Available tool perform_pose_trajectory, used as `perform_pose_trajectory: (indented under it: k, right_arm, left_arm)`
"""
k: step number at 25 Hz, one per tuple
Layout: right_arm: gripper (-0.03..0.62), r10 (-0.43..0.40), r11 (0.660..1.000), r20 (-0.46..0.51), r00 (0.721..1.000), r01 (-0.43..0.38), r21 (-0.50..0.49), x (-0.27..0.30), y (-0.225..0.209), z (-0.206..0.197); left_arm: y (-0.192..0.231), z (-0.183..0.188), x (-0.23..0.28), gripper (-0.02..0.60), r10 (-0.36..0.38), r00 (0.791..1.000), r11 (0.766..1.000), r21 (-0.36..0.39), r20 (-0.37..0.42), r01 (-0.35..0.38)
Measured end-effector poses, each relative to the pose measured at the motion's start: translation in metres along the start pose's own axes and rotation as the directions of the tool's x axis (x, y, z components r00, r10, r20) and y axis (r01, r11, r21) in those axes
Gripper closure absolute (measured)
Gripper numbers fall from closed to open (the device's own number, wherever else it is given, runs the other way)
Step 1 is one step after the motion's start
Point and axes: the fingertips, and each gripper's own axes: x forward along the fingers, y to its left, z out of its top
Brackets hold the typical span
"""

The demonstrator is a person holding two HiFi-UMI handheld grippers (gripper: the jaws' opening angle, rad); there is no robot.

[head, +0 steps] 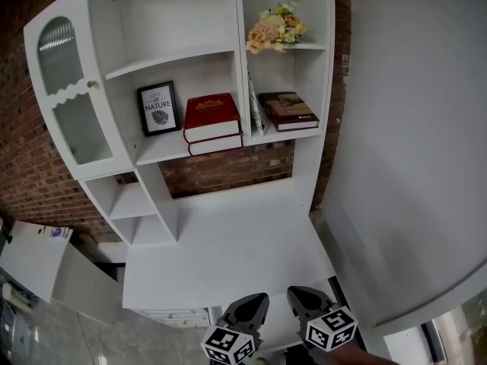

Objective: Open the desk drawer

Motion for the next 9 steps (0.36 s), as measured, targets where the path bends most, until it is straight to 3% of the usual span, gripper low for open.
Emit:
perform_pose_trajectory:
  k: [9]
  right_arm:
    - [0.577, 0.0, 1.0, -0.005, 1.0, 0.0, -0.008, 0.0002, 0.0019, -0.0029]
  left_arm:
    - [0.0003, -0.0004, -0.0003, 0.574, -0.013, 1.0, 1.0, 0.018, 0.016, 0.013]
